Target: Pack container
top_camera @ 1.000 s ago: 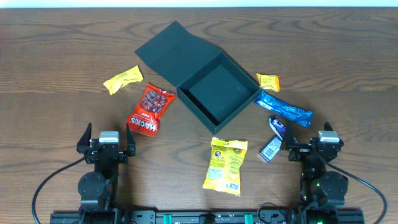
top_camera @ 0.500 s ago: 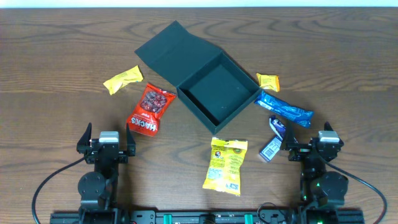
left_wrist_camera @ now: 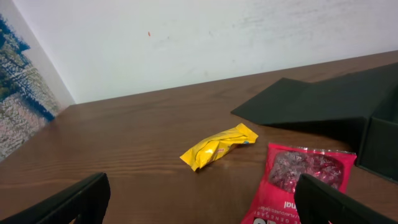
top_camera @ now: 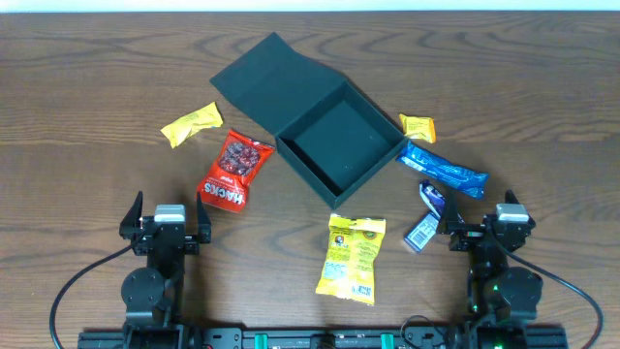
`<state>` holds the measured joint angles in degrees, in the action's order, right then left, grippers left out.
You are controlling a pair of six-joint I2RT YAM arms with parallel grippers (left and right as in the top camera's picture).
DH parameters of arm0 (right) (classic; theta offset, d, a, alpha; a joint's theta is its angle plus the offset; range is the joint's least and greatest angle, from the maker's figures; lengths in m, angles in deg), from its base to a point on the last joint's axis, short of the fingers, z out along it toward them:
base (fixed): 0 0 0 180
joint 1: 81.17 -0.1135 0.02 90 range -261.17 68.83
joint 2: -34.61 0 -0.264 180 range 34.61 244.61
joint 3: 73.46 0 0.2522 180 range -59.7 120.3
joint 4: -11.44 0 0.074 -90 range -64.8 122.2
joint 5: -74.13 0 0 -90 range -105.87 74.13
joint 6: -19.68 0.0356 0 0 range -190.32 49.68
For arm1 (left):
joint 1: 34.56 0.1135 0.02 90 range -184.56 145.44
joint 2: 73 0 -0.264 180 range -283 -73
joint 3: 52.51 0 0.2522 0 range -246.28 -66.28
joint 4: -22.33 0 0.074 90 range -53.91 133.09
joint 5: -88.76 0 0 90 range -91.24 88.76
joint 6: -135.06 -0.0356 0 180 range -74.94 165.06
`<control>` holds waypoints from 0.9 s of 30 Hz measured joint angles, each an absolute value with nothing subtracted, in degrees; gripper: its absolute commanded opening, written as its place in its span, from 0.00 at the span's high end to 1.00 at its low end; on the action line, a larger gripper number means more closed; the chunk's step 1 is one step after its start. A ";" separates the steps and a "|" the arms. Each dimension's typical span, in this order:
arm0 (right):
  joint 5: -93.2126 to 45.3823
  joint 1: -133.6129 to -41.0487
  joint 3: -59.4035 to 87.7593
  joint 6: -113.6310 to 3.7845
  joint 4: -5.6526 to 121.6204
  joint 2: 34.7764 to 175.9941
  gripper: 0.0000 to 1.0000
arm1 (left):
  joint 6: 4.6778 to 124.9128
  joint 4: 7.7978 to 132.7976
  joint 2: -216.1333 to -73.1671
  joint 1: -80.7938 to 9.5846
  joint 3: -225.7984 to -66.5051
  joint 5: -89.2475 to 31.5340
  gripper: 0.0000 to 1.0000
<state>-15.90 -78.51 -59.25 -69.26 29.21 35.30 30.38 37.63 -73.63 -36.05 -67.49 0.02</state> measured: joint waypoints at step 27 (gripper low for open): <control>-15.90 -78.51 -59.25 -69.26 29.21 35.30 0.01 | 32.09 28.78 -73.63 -36.07 -67.29 0.45 0.05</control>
